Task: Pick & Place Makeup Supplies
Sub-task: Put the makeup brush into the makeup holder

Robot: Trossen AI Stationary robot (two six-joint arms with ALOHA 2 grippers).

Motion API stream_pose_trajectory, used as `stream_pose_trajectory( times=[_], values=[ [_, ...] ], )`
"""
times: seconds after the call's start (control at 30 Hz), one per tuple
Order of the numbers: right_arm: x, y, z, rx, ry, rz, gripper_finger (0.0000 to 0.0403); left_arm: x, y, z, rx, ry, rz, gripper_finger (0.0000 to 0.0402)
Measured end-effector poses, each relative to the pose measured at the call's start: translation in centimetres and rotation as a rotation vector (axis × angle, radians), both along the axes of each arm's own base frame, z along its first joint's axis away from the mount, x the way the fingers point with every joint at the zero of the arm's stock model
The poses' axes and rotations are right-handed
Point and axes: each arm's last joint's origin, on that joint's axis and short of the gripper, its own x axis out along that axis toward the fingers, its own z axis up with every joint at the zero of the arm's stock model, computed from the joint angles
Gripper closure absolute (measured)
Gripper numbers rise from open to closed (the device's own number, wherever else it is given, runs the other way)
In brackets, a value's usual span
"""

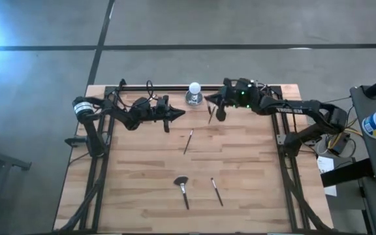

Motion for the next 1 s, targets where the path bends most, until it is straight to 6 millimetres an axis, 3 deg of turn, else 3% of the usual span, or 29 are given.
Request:
stream_pose_trajectory(
  times=[0.2,0.6,0.83,1.0],
  values=[
    [-1.8,-0.7,-1.6,-0.06,-0.103,0.036,0.039,-0.1,0.1,0.0,0.001,0.0,0.004,0.0401],
    [-7.3,1.2,-5.4,-0.136,-0.377,-0.006,0.039,0.4,0.5,0.7,-0.001,-0.027,0.019,0.0401],
    [-9.0,2.6,-5.3,-0.201,-0.503,0.009,0.039,2.6,-0.3,1.3,-0.048,0.009,0.011,0.0393],
    [-8.5,2.5,-4.4,-0.16,-0.549,0.103,0.039,5.4,-1.7,1.7,-0.061,0.138,0.081,0.0349]
  ],
)
